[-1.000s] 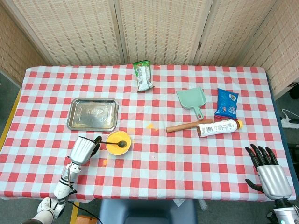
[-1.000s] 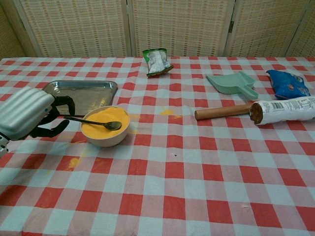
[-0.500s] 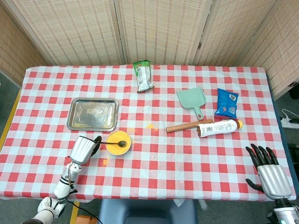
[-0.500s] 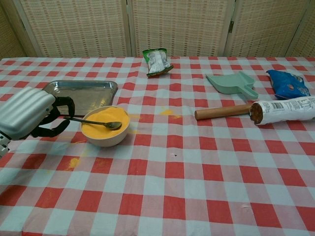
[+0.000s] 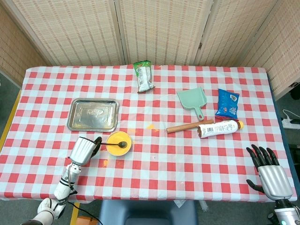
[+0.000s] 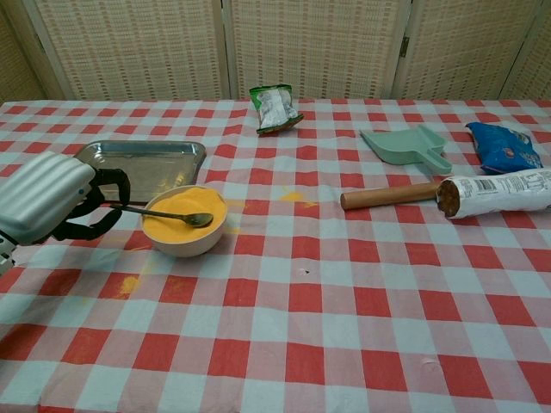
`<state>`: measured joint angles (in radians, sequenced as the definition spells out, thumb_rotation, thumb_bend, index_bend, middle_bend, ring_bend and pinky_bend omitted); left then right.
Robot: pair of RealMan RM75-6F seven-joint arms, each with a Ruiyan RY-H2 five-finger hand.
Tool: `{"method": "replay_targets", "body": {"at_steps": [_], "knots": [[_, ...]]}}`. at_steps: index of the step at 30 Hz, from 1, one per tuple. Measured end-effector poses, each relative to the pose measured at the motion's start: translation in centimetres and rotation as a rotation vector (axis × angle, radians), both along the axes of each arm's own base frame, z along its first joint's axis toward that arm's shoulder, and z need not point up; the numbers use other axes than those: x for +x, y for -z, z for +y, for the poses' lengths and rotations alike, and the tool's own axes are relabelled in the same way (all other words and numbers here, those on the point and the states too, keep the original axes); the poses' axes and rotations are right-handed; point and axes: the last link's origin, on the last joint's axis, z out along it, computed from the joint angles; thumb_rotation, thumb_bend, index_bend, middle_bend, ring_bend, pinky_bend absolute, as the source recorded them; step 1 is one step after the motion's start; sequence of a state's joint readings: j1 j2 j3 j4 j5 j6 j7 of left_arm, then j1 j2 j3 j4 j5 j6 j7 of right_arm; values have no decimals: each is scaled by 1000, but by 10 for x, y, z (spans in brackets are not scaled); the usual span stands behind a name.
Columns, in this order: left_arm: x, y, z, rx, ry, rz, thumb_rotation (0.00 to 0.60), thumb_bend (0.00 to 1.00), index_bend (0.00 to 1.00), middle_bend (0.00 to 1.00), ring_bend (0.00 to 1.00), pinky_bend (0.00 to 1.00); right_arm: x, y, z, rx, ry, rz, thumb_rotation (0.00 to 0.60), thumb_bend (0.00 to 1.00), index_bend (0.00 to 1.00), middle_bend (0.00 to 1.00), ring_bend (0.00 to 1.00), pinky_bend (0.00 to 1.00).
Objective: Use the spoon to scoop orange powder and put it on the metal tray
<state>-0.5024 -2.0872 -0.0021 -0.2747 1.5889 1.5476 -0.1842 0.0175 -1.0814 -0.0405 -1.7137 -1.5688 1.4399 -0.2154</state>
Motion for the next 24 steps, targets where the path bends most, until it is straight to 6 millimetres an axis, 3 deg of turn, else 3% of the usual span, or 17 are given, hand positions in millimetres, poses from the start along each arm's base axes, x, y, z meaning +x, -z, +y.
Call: {"method": "replay_targets", "body": {"at_steps": [8,17,24], "knots": [[-1,2,-1,-5,-6,1,600,426,482,1000,1000,1000,0,0,0,1,1,2,600,97,0,0,0,0],[0,1,-2,-5,0,-17,600,428,552,1000,1000,1000,0,0,0,3,3,4,600,98,0,0,0,0],[0,2,0,-8,-4,-13,600,428,541,1000,1000,1000,0,0,1,2,2,4,600,99,0,0,0,0]]}}
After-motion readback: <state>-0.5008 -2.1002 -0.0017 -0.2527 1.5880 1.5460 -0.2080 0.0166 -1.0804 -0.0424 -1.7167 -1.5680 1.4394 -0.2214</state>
